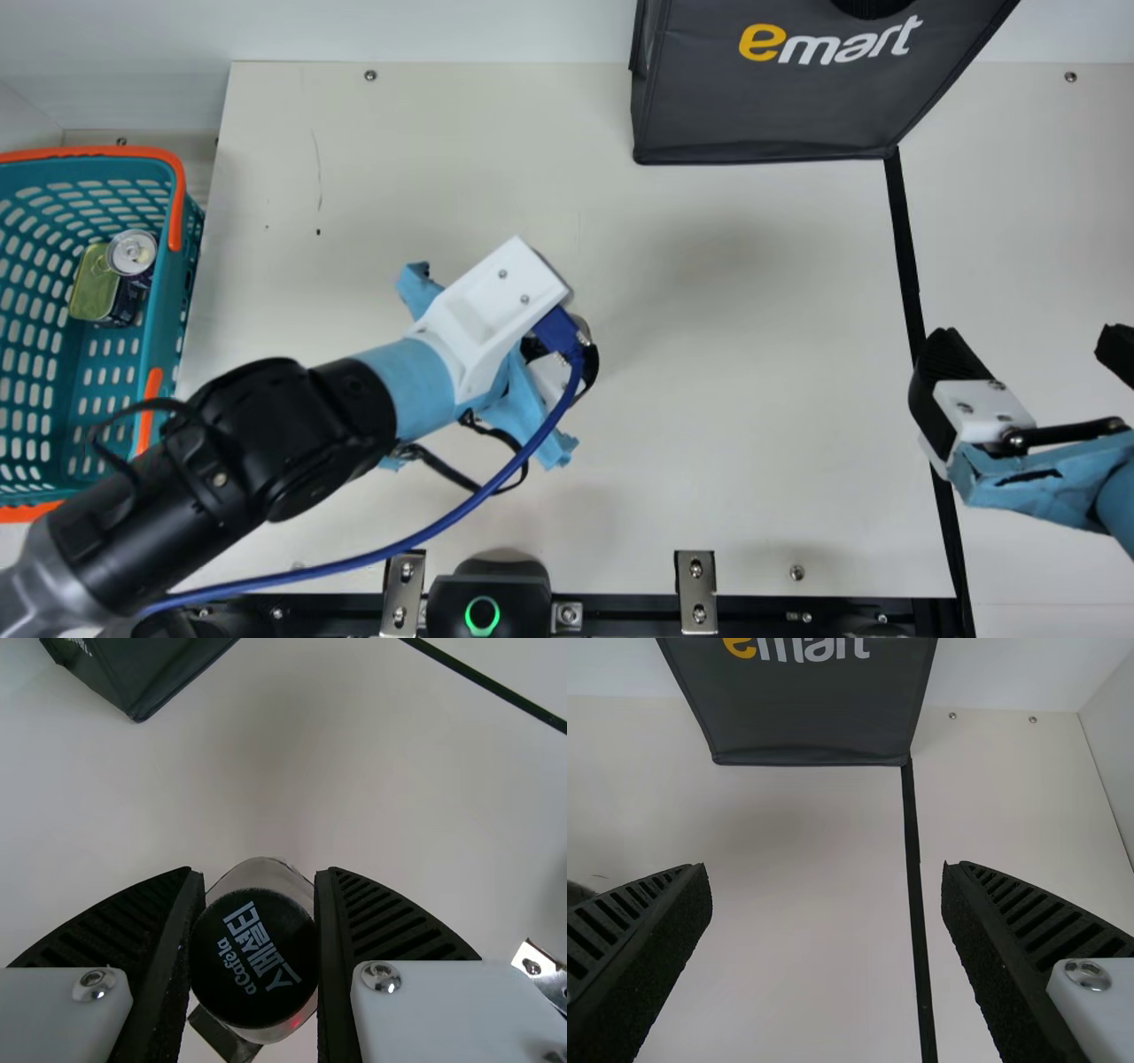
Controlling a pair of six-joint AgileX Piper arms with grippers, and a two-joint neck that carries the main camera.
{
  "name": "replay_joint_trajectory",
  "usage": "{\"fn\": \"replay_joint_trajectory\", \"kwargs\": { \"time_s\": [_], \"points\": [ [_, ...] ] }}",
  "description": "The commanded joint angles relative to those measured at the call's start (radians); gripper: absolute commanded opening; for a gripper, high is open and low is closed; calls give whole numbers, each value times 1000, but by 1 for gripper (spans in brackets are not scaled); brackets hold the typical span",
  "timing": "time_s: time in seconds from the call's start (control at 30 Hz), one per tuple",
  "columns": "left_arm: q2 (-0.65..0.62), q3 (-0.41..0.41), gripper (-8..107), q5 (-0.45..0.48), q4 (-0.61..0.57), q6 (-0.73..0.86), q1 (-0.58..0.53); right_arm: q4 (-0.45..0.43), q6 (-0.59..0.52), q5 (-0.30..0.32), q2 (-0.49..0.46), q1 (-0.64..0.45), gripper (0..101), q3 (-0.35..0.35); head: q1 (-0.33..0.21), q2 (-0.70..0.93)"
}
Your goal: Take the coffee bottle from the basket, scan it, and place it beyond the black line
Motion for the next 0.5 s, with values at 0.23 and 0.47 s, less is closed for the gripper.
{"fn": "replay_joint_trajectory", "kwargs": {
  "time_s": [0.23,0.47],
  "points": [
    [77,-54,10,-23,-29,57,31,0,0,0,0,0,91,0,-26,2],
    [126,-84,10,-37,-43,79,40,0,0,0,0,0,91,0,-26,2]
  ]
}}
